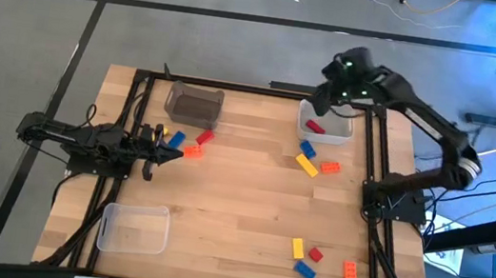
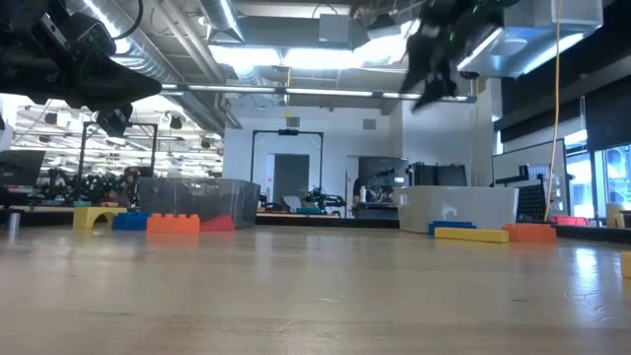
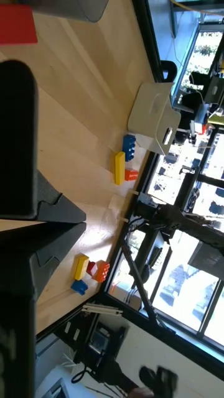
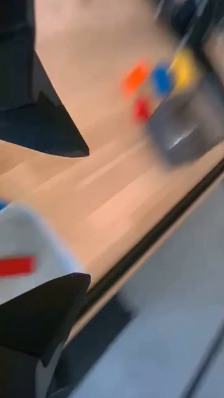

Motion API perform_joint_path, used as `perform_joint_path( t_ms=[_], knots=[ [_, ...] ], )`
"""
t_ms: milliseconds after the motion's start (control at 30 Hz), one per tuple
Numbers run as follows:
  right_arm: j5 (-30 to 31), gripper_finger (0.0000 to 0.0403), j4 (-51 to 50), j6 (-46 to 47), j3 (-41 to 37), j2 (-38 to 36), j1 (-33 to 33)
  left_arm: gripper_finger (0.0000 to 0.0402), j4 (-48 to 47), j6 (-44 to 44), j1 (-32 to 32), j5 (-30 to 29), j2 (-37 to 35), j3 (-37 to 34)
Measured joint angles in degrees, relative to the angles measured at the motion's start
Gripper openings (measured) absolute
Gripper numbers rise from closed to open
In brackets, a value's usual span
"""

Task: Sort & place blocks by color
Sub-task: Put the red triangular block into the gray bin

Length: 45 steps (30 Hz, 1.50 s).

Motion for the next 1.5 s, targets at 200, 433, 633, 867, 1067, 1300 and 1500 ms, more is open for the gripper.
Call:
perform_joint_path(
  t_ms=[200,433,633,867,1067,1300,1500],
  knots=[
    [-6.0,0.0321,9.4,1.4,0.0,-4.5,2.4,0.0000,0.0,0.0,0.0,0.0,0.0,0.0],
    [-7.8,0.0321,10.8,1.4,0.0,-5.0,3.8,0.0000,0.0,0.0,0.0,0.0,0.0,0.0],
    [-9.5,0.0321,10.9,3.9,0.0,-5.1,8.9,0.0000,1.1,0.4,0.0,-0.6,0.0,0.0],
    [-5.9,0.0321,18.8,7.8,-4.6,-6.7,21.8,0.0000,1.1,0.4,0.0,-0.6,0.0,0.0],
    [2.5,0.0321,31.9,15.4,-17.1,-11.4,31.3,0.0000,2.3,0.4,0.0,-0.7,0.0,0.0],
    [9.9,0.0321,51.9,22.4,-34.1,-17.5,38.6,0.0000,4.4,0.4,0.0,-0.7,0.0,0.0],
    [12.8,0.0321,53.7,16.3,-42.5,-17.4,41.3,0.0000,5.2,0.4,0.0,-1.6,0.0,0.0]
  ],
)
